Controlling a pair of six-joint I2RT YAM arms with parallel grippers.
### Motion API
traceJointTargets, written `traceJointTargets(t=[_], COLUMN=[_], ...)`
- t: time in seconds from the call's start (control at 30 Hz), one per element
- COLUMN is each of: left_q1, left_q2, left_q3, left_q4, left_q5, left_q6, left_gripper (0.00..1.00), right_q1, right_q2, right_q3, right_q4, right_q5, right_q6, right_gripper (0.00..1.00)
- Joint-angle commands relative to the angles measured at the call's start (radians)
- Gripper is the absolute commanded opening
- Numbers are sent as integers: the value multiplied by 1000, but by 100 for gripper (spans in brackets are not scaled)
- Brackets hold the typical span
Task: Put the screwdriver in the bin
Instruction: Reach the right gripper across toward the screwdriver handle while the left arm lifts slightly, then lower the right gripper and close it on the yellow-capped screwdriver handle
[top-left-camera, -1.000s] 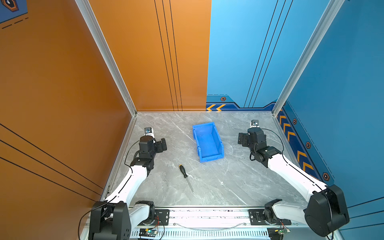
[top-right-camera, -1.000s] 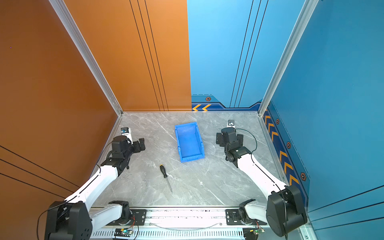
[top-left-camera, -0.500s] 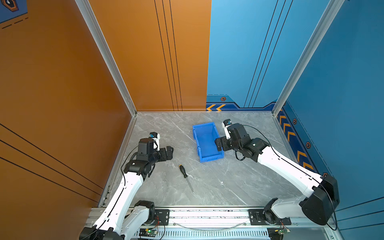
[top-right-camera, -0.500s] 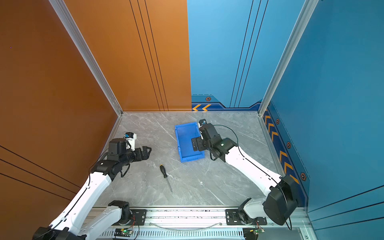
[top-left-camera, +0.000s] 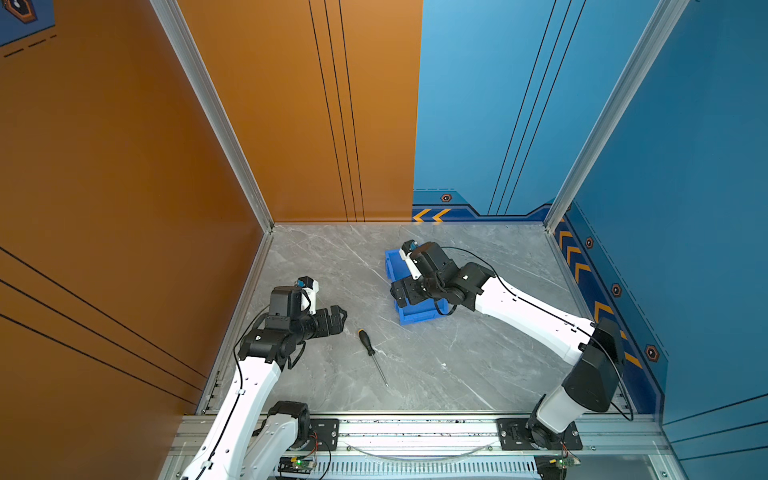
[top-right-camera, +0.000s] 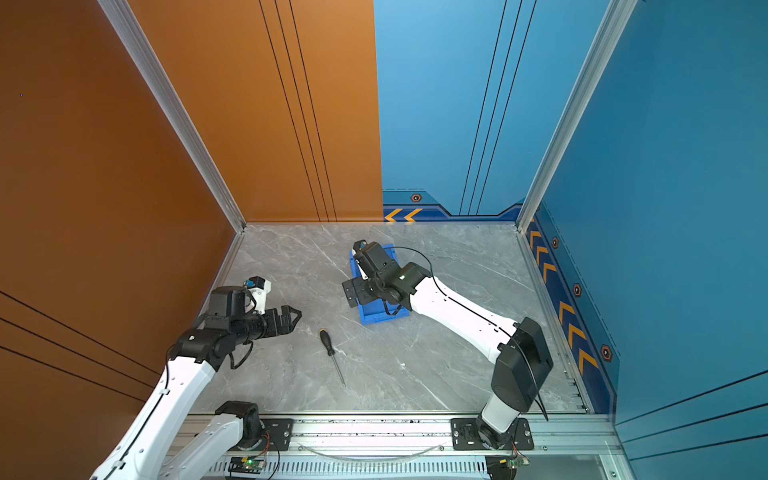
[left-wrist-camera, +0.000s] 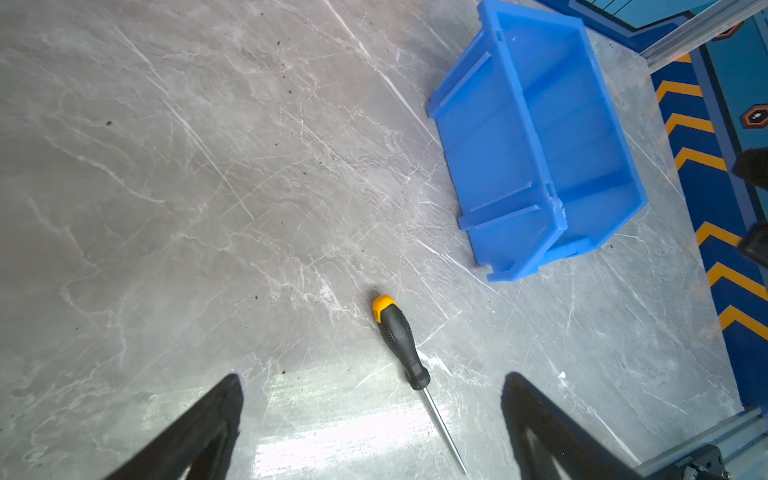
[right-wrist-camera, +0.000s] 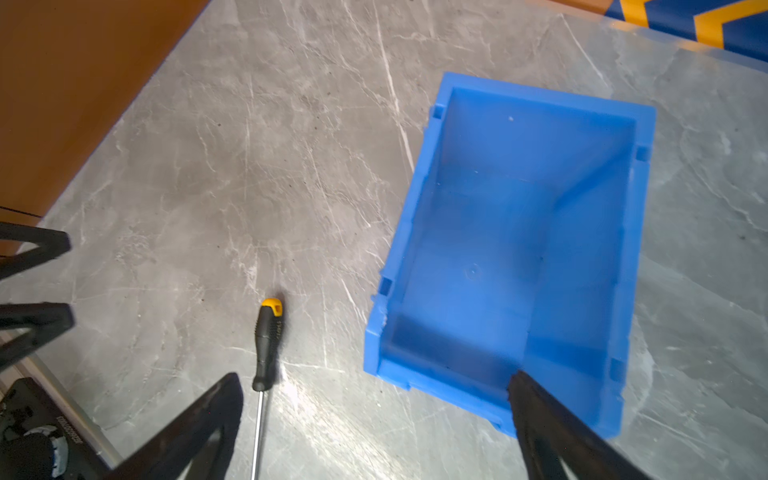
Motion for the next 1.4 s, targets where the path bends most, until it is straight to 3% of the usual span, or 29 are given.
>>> traceJointTargets(t=[0.0, 0.2, 0.47, 0.87, 1.37], left_q1=[21, 13, 34, 23, 50], left_q2=[32, -2, -100, -166, -167], left_q3=[-18, -82, -224, -302, -306], left_q4=[14, 70, 88, 105, 109], left_q5=[64, -17, -100, -148, -172], left_q6=[-36, -147, -347, -416, -406], left_gripper=[98, 98, 98, 98, 98], right_q1=[57, 134, 186, 201, 220], right_q2=[73, 212, 347, 512, 580], right_q3=[88, 205, 239, 285, 288], right_q4=[-69, -102, -104, -99, -96], right_q5=[35, 67, 69, 65, 34], right_q6=[40, 93, 161, 199, 173], right_gripper=[100, 100, 99, 90, 73])
